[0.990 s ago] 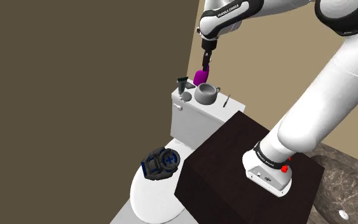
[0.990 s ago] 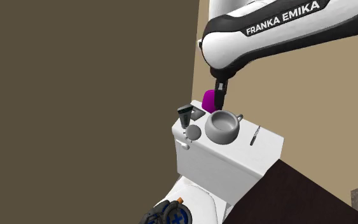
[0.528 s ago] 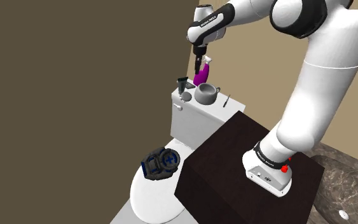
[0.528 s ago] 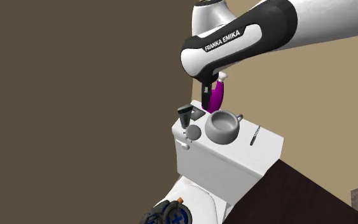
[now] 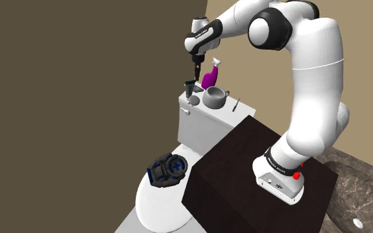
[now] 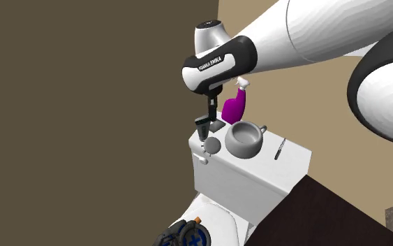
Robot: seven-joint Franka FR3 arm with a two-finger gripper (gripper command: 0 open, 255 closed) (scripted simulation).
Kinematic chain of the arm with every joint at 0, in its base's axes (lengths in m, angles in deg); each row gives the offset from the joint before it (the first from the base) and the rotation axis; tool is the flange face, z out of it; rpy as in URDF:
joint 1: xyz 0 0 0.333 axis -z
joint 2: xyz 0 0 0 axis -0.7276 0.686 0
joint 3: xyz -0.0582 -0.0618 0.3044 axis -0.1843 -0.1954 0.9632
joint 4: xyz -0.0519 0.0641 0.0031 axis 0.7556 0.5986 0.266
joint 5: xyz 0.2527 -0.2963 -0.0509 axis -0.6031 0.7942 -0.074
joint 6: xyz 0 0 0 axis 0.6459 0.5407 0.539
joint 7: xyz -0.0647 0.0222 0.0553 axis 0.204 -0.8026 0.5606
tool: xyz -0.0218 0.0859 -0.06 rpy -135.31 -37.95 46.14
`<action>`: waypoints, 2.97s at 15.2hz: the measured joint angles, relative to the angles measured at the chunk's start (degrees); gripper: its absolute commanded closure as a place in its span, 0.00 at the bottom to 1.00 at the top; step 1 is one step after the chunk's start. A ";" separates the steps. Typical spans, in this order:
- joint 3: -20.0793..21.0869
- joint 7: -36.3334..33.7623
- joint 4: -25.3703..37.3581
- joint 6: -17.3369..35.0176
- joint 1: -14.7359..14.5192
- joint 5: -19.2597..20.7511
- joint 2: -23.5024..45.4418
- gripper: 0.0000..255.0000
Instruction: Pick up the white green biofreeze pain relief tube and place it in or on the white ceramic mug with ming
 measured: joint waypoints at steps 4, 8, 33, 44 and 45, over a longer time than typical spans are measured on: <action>0.46 0.62 2.32 1.13 0.53 -0.37 3.49 0.00; 0.62 0.87 2.13 3.14 0.88 -0.58 5.30 0.00; 0.31 0.82 2.08 0.22 0.56 -0.23 2.30 1.00; -0.20 0.97 3.12 -5.58 0.24 0.38 -2.52 1.00; -0.24 0.93 3.35 -6.25 0.17 0.44 -2.95 1.00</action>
